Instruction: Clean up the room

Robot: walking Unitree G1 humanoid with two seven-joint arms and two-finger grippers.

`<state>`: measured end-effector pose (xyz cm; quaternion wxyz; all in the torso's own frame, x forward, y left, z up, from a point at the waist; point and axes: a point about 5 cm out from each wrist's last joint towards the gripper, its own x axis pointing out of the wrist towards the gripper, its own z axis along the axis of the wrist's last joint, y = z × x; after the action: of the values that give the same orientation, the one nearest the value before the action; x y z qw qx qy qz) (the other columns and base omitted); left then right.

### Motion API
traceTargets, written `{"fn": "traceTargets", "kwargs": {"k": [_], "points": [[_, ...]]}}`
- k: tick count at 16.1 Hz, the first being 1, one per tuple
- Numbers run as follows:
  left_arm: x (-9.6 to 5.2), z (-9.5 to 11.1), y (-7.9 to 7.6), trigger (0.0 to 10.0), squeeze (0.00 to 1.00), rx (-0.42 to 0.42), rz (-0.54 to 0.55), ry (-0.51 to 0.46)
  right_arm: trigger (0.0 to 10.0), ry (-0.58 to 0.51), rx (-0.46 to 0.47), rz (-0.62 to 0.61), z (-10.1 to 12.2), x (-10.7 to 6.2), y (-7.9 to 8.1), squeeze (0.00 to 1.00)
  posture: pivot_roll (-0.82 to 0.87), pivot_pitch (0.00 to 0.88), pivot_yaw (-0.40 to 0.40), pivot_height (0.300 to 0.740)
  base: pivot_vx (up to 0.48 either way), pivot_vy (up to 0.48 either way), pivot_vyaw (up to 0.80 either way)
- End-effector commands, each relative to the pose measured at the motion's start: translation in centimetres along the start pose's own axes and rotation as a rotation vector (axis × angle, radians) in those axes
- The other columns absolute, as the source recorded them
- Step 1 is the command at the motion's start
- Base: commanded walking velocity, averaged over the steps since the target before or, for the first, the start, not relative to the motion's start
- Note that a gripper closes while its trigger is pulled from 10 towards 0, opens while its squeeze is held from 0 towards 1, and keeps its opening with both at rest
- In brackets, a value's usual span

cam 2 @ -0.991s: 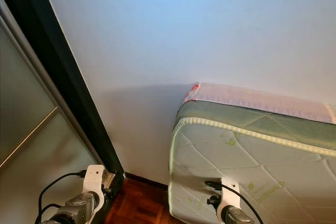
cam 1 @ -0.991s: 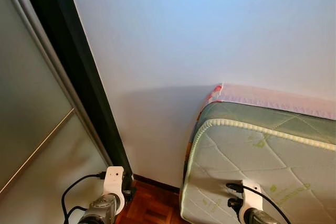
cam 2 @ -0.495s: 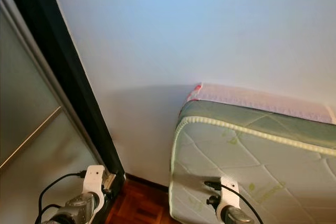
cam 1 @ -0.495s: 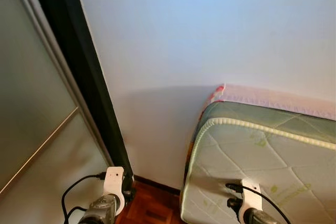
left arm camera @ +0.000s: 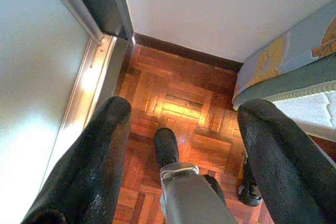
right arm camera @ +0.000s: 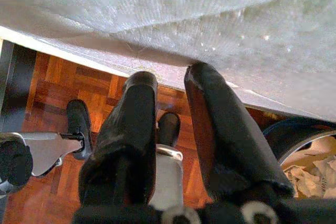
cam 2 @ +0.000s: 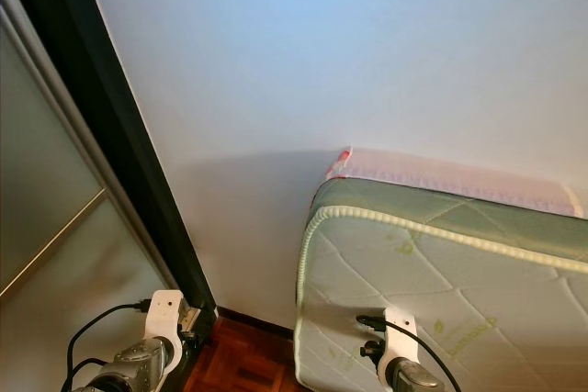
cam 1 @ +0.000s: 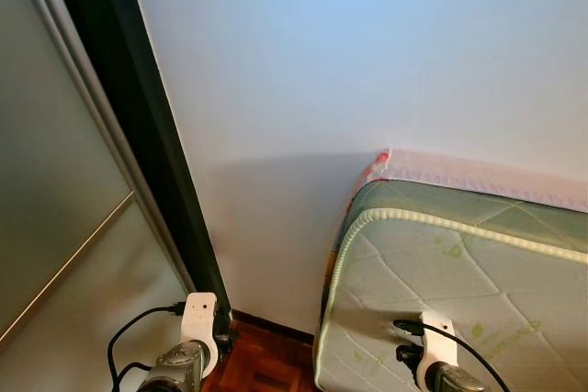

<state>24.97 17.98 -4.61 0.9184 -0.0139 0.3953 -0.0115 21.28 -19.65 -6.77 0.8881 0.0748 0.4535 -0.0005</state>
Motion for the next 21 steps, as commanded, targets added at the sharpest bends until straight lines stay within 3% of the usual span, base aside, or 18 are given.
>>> {"fn": "traceTargets", "kwargs": {"k": [1,13,21], "points": [[-0.02,-0.17,0.05,10.0,0.00,0.005,-0.003,0.012,10.0,-0.047,-0.014,0.002,1.57,0.08,0.02,0.00,0.14,0.000,-0.017,0.740,-0.259,0.000,0.00],[-0.03,-0.14,0.15,10.0,0.00,0.009,-0.004,0.012,10.0,-0.049,-0.008,0.016,1.59,0.10,0.17,0.00,0.14,0.003,-0.013,0.740,-0.259,0.000,0.00],[-0.01,0.03,0.16,10.0,0.00,-0.008,0.004,0.000,10.0,-0.055,0.003,-0.005,1.70,0.11,0.06,0.00,0.13,0.011,-0.013,0.740,0.000,0.000,0.00]]}}
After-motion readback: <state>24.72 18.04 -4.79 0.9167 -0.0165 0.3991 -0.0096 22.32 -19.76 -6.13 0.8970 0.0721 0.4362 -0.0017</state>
